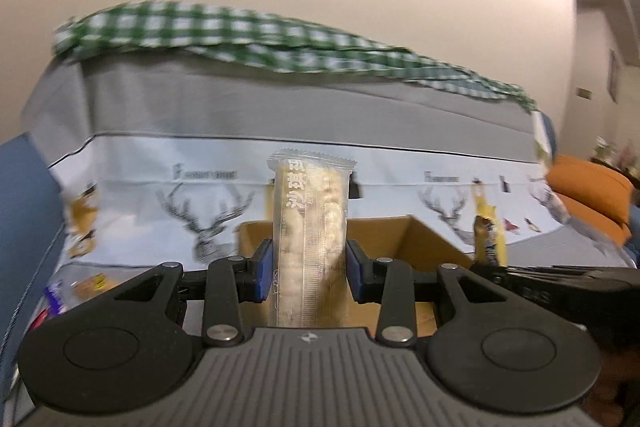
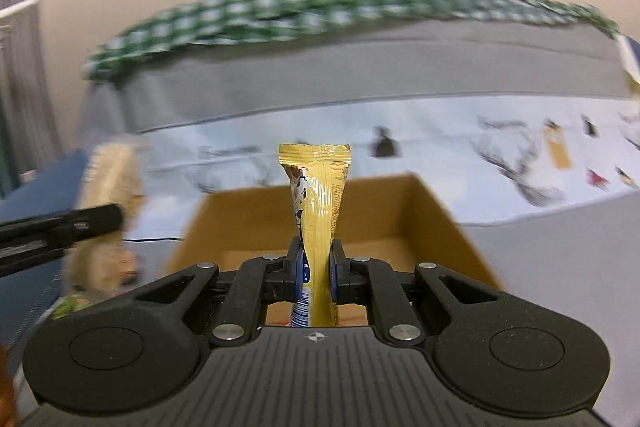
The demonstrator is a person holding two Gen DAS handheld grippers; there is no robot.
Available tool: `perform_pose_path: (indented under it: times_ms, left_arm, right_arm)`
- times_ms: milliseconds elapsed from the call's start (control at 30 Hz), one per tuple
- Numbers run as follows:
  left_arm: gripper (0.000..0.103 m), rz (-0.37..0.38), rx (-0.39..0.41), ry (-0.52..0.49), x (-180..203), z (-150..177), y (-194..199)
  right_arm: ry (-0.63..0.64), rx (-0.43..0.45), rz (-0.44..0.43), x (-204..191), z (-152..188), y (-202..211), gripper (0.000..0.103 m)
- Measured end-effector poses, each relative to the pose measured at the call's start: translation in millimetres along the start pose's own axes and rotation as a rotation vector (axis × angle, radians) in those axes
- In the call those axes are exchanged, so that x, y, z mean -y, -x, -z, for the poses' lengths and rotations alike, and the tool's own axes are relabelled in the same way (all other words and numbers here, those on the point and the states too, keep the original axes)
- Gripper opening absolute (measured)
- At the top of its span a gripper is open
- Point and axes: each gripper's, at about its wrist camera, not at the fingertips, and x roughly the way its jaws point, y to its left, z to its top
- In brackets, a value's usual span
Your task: Organize snacks
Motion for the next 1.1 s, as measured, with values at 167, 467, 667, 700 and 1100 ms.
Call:
perform_pose_path:
  times_ms: [167, 467, 667, 700, 1100]
  left_arm:
    - [0.041, 0.072, 0.013, -0.047, 26.0, 5.2, -3.7]
    - [0.041, 0.123, -0.009, -0.078, 46.7, 13.9, -18.1]
    - [0.041, 0.129, -0.028, -0.062, 45.6, 14.4, -23.8]
    - [0.041, 0.129, -0.029, -0.059, 45.7, 14.4, -24.4]
    - [0.056, 0.145, -0.067, -0.034, 45.3, 13.5, -32.6]
  right_arm:
    - [-0.063, -0.037, 0.074, 26.2, 3.7, -9.0, 0.012]
    - [-0.055, -0.029, 0.097, 29.9, 6.5, -13.6, 0.012]
    - [-0.043, -0.010, 0.105, 27.3, 6.0, -11.7, 0.012]
    - [-0.040, -0.008, 0.107, 26.8, 5.7, -11.6, 0.012]
    - [-0.033, -0.012, 0.106, 24.3, 9.1, -10.3, 0.019]
